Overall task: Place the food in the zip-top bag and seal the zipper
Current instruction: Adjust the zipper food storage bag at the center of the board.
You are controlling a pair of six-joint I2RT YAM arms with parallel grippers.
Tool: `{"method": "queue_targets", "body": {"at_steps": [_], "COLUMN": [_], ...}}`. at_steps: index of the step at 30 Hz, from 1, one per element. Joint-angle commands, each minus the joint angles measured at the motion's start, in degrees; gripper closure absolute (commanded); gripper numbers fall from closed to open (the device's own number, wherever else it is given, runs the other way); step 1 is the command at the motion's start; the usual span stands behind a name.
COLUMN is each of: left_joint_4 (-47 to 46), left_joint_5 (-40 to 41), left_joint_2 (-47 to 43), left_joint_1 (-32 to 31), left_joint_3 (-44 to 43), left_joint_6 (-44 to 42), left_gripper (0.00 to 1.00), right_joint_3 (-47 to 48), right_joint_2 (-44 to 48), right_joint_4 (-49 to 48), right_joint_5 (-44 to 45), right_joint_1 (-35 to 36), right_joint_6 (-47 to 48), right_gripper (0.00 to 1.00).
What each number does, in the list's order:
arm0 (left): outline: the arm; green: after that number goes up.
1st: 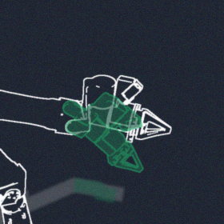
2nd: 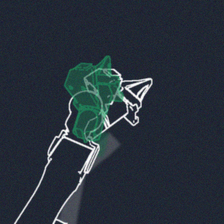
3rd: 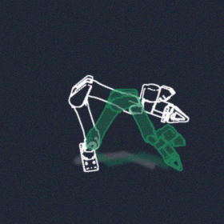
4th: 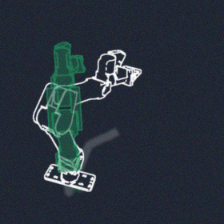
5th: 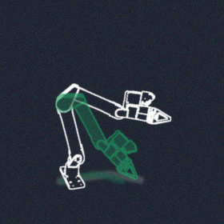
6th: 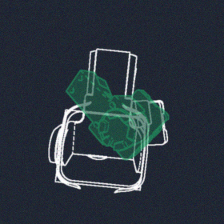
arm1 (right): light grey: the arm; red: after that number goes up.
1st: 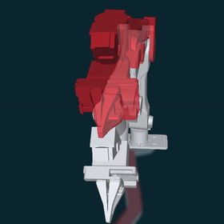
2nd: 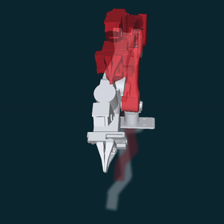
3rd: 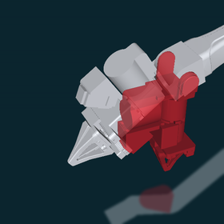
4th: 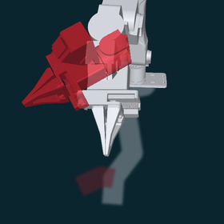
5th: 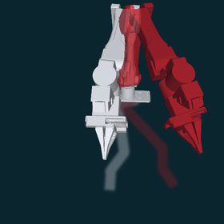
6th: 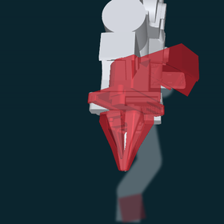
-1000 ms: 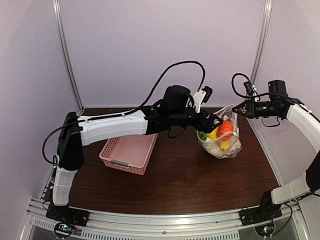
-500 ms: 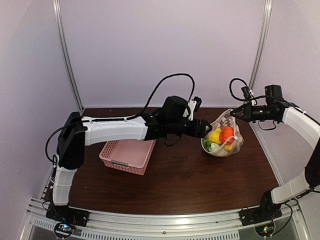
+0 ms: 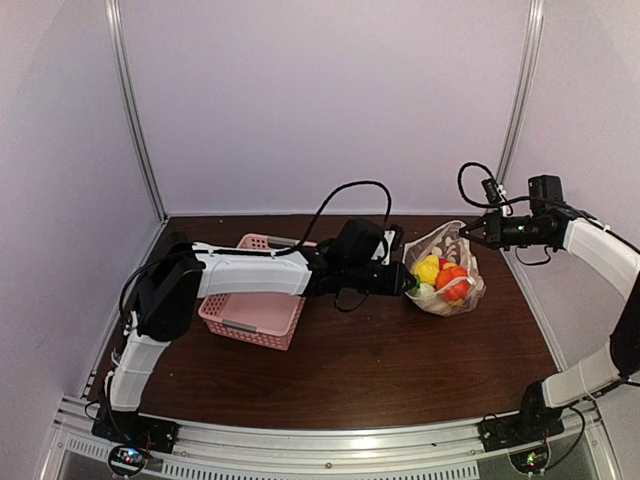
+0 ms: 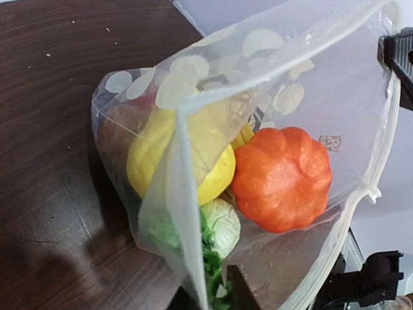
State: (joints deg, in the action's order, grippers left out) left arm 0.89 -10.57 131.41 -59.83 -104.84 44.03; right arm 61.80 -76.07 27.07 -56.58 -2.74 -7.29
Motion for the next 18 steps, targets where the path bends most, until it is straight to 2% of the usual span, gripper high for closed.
{"method": "queue_targets", "body": {"at_steps": [1, 5, 8, 10, 12, 13, 14, 15, 16, 17, 18], "left_joint_4": [-4.49, -6.26, -12.44, -16.17, -11.66, -9.66, -10.22, -12.06, -12.63, -12.45, -11.53], "left_joint_5": [-1.50, -3.25, -7.49, -6.22, 2.23, 0.59, -5.51, -9.60, -8.67, -2.44, 2.84], "left_joint_2": [1.82, 0.80, -2.02, -5.14, -4.81, -3.09, -1.49, -1.66, -3.95, -6.11, -6.91], "left_joint_1": [0.92, 0.99, 0.46, -0.62, -0.78, 0.79, 2.30, 2.50, 1.40, -0.86, -2.07], "left_joint_3": [-2.30, -4.03, -4.20, -1.94, -1.99, -3.36, -4.32, -3.96, -2.88, -0.99, -0.45], "left_joint_6": [3.50, 1.97, -0.32, -4.70, -8.25, -7.28, -4.21, -2.79, -5.49, -9.56, -11.60], "left_gripper": [0.99, 1.00, 1.00, 1.00, 1.00, 1.00, 1.00, 1.00, 1.00, 1.00, 1.00], "right_joint_3": [-1.23, -0.42, 2.63, 2.91, 1.15, 1.57, 3.87, 7.54, 9.70, 9.76, 7.26], "right_joint_2": [2.00, 2.62, 3.21, 5.05, 5.72, 4.50, 2.56, 1.20, 1.26, 2.86, 5.31], "right_joint_4": [-1.32, 0.49, 5.07, 4.23, 1.43, 2.55, 7.31, 13.70, 17.62, 15.59, 10.27], "right_joint_5": [1.04, 1.96, 2.20, 2.39, 16.98, 21.27, 17.63, 7.04, -0.19, 1.09, 11.10], "right_joint_1": [-0.09, 0.37, 1.46, 1.51, 1.77, 1.75, 1.82, 1.87, 2.19, 2.68, 3.75], "right_joint_6": [0.89, 2.77, 8.06, 9.18, 7.54, 9.64, 13.24, 17.03, 19.01, 16.86, 13.34], "right_gripper": [1.00, 1.00, 1.00, 1.00, 1.00, 1.00, 1.00, 1.00, 1.00, 1.00, 1.00]}}
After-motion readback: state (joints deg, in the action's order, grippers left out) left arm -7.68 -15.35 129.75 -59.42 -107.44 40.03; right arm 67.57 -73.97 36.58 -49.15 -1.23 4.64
